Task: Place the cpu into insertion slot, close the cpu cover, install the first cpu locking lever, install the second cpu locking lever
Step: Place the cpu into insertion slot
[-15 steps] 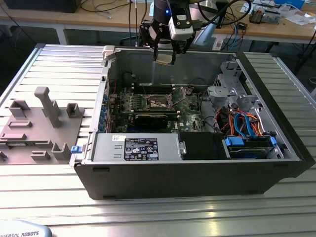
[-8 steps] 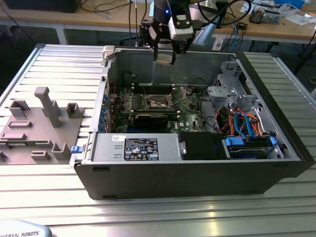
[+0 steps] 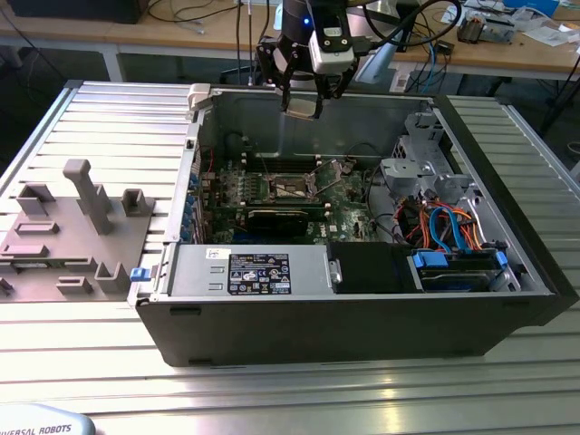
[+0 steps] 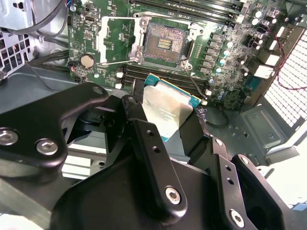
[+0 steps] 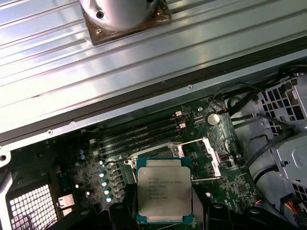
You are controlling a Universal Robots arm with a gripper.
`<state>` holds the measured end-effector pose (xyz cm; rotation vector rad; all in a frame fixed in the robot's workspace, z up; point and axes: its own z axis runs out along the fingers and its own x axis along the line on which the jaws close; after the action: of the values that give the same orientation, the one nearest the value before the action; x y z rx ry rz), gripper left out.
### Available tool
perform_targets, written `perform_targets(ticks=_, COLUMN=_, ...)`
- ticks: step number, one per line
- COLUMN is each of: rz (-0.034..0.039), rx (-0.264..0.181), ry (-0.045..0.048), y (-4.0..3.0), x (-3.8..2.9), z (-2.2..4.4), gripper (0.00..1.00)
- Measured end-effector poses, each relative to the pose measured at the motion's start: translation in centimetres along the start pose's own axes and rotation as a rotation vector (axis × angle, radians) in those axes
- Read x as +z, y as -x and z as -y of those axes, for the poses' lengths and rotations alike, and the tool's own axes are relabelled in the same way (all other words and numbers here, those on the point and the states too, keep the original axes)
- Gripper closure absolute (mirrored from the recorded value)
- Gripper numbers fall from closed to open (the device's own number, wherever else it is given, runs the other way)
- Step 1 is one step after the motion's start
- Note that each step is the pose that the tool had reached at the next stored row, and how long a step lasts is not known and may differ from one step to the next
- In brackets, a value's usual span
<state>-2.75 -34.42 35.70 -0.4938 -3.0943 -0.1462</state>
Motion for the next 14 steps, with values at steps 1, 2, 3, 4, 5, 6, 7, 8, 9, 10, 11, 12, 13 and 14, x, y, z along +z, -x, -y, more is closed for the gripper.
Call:
perform_targets(ticks=1, rz=0.0002, rx=0.001, ry=0.0001, y=0.0, x=0.0, z=0.0, gripper=0.46)
perform_targets(ticks=2, rz=0.0002, rx=0.002, ry=0.0001, y=0.0, x=0.0, z=0.0, gripper=0.46)
perform_targets(ticks=3, rz=0.0002, rx=0.002, ry=0.0001, y=0.0, x=0.0, z=0.0, gripper=0.46)
perform_targets(ticks=4, rz=0.0003, rx=0.003, ry=0.0002, y=0.0, x=0.0, z=0.0, gripper=0.46)
perform_targets(ticks=5, rz=0.0003, rx=0.004, ry=0.0001, y=0.0, x=0.0, z=0.0, gripper=0.46)
perform_targets(ticks=6, rz=0.0004, rx=0.004, ry=0.0001, y=0.0, x=0.0, z=0.0, gripper=0.46)
perform_targets(ticks=7, rz=0.0004, rx=0.005, ry=0.0001, y=0.0, x=0.0, z=0.0, gripper=0.46)
perform_targets(ticks=8, rz=0.0005, rx=0.005, ry=0.0001, y=0.0, x=0.0, z=0.0, gripper=0.46)
perform_targets(ticks=9, rz=0.0006, rx=0.006, ry=0.0002, y=0.0, x=0.0, z=0.0, gripper=0.46)
perform_targets(ticks=10, rz=0.0006, rx=0.007, ry=0.0002, y=0.0, x=0.0, z=0.0, gripper=0.46)
perform_targets(ticks=11, rz=0.0007, rx=0.007, ry=0.0002, y=0.0, x=0.0, z=0.0, gripper=0.46)
perform_targets(ticks=12, rz=0.0007, rx=0.007, ry=0.0001, y=0.0, x=0.0, z=0.0, gripper=0.46)
perform_targets(ticks=13, rz=0.0007, rx=0.008, ry=0.0002, y=0.0, x=0.0, z=0.0, gripper=0.46)
perform_targets(ticks=14, rz=0.0008, rx=0.008, ry=0.0002, y=0.0, x=0.0, z=0.0, gripper=0.46)
